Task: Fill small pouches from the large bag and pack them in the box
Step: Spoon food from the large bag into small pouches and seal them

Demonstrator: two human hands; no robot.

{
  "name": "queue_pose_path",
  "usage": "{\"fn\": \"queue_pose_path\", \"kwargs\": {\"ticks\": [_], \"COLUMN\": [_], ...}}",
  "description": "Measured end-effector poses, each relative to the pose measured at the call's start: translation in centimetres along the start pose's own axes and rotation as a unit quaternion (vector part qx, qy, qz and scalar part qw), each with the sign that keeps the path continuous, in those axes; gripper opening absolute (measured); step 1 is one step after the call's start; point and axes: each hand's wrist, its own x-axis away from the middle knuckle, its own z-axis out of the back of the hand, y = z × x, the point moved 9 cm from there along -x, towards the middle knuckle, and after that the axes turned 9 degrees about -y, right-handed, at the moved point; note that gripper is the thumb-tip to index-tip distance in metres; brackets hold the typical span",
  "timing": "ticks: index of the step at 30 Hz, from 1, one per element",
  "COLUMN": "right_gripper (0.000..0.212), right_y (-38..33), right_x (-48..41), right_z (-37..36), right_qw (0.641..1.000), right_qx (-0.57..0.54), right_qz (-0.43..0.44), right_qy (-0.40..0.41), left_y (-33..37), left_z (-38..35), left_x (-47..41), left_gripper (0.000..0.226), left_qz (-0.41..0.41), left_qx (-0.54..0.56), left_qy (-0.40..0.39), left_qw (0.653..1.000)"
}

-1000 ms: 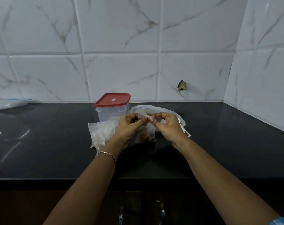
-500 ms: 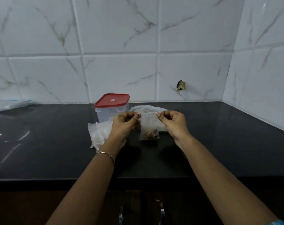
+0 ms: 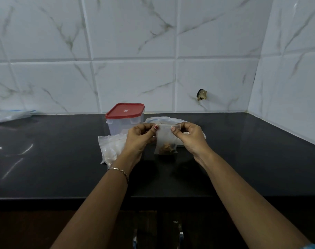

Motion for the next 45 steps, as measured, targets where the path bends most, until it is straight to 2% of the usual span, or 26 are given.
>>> {"fn": "queue_pose_path", "kwargs": {"ticks": [5, 12, 16, 26, 36, 45], "right_gripper": [0.005, 0.004, 0.001, 0.016, 0.014, 0.017], "right_y": [-0.4, -0.2, -0.5, 0.3, 0.7, 0.2], "right_x": [0.1, 0.1, 0.1, -0.3, -0.6, -0.6], "right_z": [0.1, -0.6, -0.9, -1.5, -1.1, -1.1], "right_qw": [1.0, 1.0, 0.999, 0.998, 0.999, 0.997], "right_qx": [-0.002, 0.012, -0.005, 0.047, 0.034, 0.061], "right_qz": [0.007, 0.011, 0.02, 0.019, 0.019, 0.037], "right_qy": [0.011, -0.017, -0.036, -0.037, -0.023, -0.025], "left_y": [-0.2, -0.2, -0.3, 0.1, 0.3, 0.6], "left_z": [-0.8, -0.9, -0.8, -1.6, -1.4, -1.2], "left_x": [0.1, 0.2, 0.1, -0.2, 0.0, 0.1], "left_gripper": [0.026, 0.027, 0.019, 0.008, 0.014, 0.007], "left_qz": [0.011, 0.006, 0.005, -0.028, -0.038, -0.041], "left_qx": [0.032, -0.029, -0.047, -0.138, -0.142, -0.138], "left_qy": [-0.026, -0.031, -0.029, -0.027, -0.034, -0.011], "left_qw": [0.999, 0.999, 0.998, 0.99, 0.989, 0.989]}}
